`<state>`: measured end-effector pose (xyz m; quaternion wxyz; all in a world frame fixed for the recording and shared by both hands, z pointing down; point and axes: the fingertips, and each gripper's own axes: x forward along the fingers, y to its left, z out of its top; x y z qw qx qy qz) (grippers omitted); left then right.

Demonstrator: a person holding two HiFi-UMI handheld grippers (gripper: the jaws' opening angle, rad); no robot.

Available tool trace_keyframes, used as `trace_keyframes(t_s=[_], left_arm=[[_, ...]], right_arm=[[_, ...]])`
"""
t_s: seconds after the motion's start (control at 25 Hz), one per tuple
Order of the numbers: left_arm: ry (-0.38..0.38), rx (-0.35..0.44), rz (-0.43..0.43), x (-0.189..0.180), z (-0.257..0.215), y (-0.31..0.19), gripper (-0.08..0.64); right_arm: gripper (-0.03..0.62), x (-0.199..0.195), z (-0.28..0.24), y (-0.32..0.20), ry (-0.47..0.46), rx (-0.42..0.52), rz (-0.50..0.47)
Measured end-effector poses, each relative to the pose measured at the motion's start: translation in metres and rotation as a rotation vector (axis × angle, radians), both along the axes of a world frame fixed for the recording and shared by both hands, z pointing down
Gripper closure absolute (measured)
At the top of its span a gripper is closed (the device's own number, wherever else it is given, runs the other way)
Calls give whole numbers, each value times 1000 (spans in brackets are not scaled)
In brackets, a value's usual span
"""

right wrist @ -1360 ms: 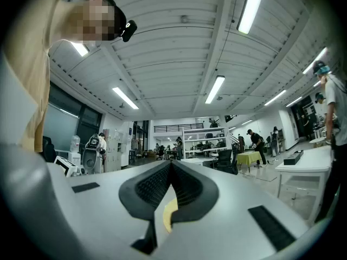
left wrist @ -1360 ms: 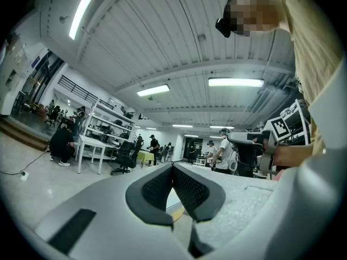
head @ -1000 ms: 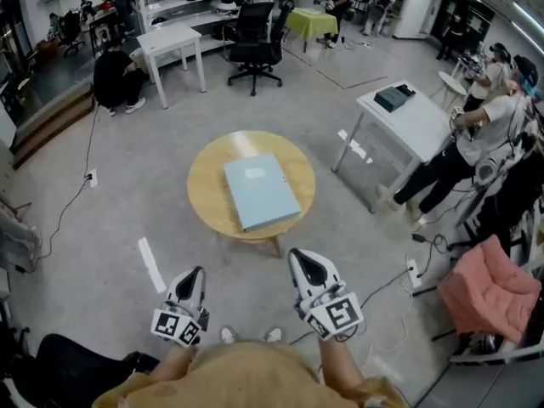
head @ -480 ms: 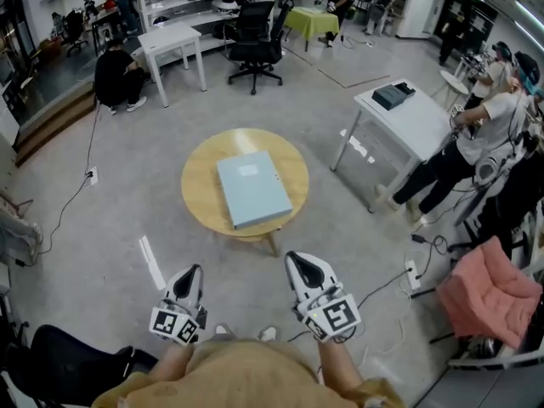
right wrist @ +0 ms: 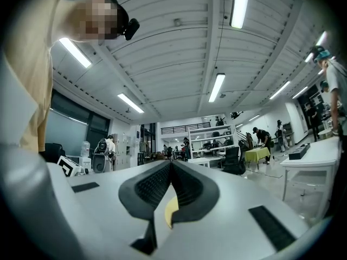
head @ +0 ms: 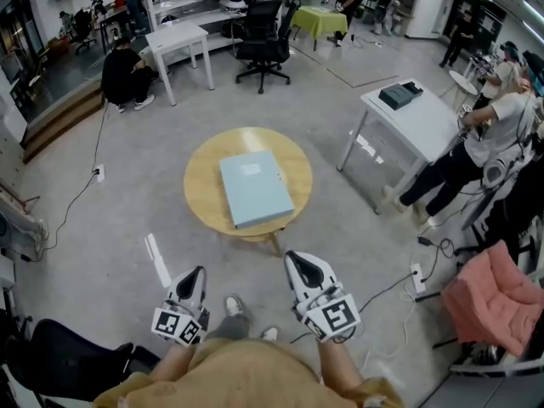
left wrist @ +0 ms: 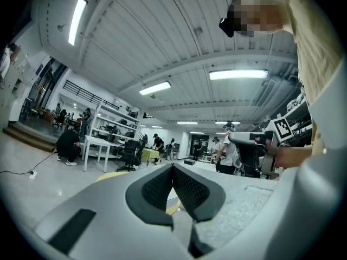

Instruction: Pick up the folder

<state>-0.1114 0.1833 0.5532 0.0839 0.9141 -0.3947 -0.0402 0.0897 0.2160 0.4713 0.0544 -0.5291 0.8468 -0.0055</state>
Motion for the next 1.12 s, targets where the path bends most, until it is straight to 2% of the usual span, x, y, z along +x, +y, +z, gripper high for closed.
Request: trace_keyframes(t_s=[0.24, 0.44, 0.64, 0.8, 1.12], left_arm=[[-16, -25, -2, -4, 10, -28, 558], [-27, -62, 35, 5, 27, -73, 558], [-17, -62, 64, 10, 23, -136, 558], [-30, -73, 81, 16, 28, -185, 558], [-37, -85, 112, 21, 32, -264, 558]], right_arm=[[591, -1, 10, -23, -12, -23, 0], [591, 7, 14, -58, -19, -33, 46], [591, 1, 16, -111, 19, -66, 51], [591, 3, 9, -156, 8, -57, 46], [591, -7, -11, -232, 42, -9, 48]])
